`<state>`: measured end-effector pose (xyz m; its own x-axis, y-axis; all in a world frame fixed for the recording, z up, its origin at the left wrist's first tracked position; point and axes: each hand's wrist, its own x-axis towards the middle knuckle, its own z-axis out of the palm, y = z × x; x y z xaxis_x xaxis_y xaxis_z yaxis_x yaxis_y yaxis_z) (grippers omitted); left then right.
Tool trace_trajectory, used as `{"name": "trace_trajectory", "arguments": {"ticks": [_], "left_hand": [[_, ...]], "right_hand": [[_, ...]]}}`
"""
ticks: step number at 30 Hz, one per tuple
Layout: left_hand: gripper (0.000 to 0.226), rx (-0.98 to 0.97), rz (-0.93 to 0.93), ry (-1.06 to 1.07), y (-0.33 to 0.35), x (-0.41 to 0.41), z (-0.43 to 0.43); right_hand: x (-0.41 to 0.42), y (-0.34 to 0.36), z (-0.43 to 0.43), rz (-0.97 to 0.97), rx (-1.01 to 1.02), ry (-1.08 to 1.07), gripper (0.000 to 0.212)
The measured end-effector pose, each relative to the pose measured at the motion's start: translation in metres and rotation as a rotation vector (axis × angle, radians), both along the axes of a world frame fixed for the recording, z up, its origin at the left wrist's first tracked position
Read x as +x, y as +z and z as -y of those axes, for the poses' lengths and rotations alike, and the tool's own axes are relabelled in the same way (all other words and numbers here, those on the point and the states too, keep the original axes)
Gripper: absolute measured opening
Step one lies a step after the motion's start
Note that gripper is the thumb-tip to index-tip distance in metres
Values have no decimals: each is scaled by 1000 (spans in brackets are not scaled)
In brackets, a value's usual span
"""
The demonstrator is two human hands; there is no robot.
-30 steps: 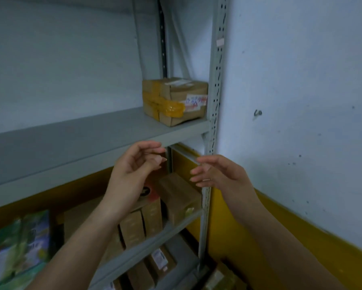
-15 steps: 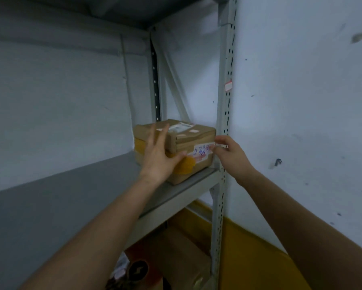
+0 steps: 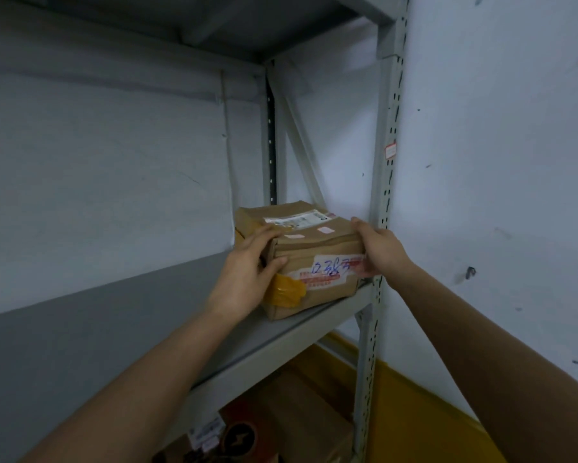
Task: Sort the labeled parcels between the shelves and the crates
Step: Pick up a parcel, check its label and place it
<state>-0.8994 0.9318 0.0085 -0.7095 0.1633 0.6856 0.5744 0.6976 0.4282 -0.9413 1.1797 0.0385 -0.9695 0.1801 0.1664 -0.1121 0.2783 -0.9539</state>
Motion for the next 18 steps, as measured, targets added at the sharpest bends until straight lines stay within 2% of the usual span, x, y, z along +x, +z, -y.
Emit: {"name": "trace_trajectory", "arguments": {"ticks": [3,5,7,10,12,15,18], "left_hand": [[54,-64,-35,-21,-1,26,6],[55,-31,-56,-36,-5,45,5],[57,110,-12,-102,-10,70,-2],[67,495,75,-293,-16,111,-22],[75,658,85,-325,-21,137,-36],[83,721,74,-321,-35,174,-51],[84,704,113,-221,-51,217,-67]], "right_hand": [[22,-3,0,78,-66,88,47],[38,-11,-3,71,-103,137,48],[59,-22,-6,15,-162,153,46],[99,-41,-11,-138,-179,158,31],[129,-53,-16,-224,-155,153,27],[178,-68,-30,-301,-159,139,34],[232,-85,-49,-357,-199,146,32]]}}
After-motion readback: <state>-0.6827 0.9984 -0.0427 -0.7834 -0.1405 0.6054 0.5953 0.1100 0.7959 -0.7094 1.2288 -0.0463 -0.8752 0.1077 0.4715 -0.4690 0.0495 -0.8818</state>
